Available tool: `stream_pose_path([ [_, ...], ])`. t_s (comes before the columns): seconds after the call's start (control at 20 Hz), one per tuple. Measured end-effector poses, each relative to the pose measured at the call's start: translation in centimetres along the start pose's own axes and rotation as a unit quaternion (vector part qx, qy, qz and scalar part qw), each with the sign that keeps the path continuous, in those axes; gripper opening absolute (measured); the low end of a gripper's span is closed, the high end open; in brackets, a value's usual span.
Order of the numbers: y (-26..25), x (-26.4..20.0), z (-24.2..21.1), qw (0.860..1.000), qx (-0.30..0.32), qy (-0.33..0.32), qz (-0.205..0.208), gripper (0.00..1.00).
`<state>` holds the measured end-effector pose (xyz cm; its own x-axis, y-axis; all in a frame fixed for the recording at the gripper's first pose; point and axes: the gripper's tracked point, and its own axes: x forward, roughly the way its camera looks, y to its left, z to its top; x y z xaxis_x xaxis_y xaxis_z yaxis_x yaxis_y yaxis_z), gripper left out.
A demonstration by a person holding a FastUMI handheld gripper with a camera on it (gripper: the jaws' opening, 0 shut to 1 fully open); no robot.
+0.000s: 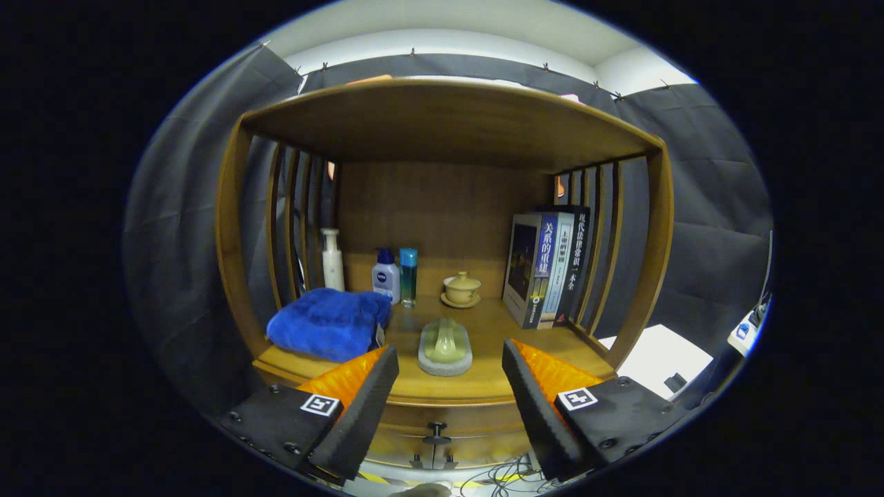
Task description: Pull open the drawer, take out the items inside it, and place them on the countertop above the cabinet.
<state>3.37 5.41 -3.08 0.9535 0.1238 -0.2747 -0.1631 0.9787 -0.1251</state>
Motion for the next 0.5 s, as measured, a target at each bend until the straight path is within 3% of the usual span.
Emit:
stream_pose_path([
  [0.5, 0.4, -3.8, 9.4, 0.998, 0.005, -0.057, 0.008, 0.99],
])
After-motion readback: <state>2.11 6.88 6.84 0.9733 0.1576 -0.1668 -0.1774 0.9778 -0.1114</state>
